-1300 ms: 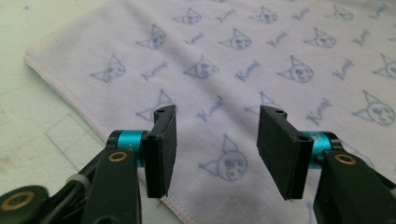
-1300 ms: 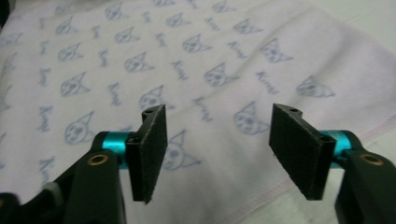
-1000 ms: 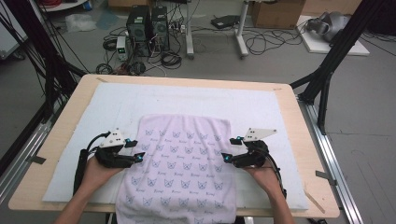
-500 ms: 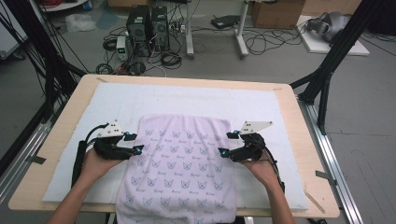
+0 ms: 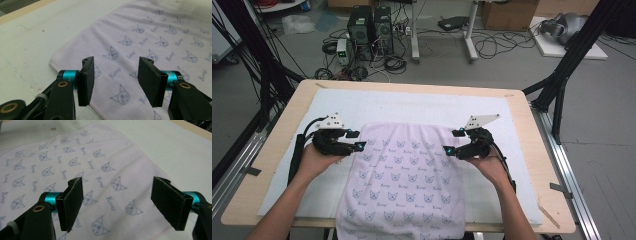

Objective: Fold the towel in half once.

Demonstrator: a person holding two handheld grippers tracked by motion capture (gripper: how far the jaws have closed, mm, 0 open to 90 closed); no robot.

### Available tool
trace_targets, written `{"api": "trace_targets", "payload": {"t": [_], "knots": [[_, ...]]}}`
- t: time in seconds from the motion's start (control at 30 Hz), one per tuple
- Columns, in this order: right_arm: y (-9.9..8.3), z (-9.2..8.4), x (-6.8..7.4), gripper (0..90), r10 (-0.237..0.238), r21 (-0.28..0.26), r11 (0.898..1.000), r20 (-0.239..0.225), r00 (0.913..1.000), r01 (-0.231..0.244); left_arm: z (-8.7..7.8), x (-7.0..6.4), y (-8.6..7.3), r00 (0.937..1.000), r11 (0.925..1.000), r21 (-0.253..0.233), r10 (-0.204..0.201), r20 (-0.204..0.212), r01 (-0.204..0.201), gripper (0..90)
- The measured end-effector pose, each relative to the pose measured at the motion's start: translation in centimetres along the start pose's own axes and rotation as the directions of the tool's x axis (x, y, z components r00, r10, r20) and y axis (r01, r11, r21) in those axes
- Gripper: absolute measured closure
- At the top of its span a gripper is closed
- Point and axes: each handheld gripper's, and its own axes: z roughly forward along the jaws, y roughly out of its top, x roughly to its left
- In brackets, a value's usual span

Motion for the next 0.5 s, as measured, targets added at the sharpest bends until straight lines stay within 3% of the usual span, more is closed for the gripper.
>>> {"api": "trace_targets", "payload": {"t": [0.17,0.3,0.43,0.5], "knots": [[0.9,0.0,-1.6,25.4,0.018,0.021,1.000,0.005,0.9998,-0.018,0.2,1.3,1.3,0.9999,1.0000,0.009,0.004,-0.013,-0.004,49.5],[1.6,0.0,-2.1,26.5,-0.002,0.023,1.000,0.023,0.9997,0.001,1.0,2.3,2.4,0.9993,0.9998,0.013,0.016,-0.032,-0.016,50.2],[0.9,0.8,-3.3,27.7,0.027,0.052,0.998,0.039,0.9989,-0.030,2.1,3.5,2.1,0.9990,1.0000,0.004,-0.005,-0.045,0.005,52.7],[0.4,1.2,-3.9,32.8,0.044,0.065,0.997,0.032,0.9985,-0.046,2.9,4.2,1.6,0.9987,0.9995,0.023,-0.022,-0.046,0.023,53.7]]}}
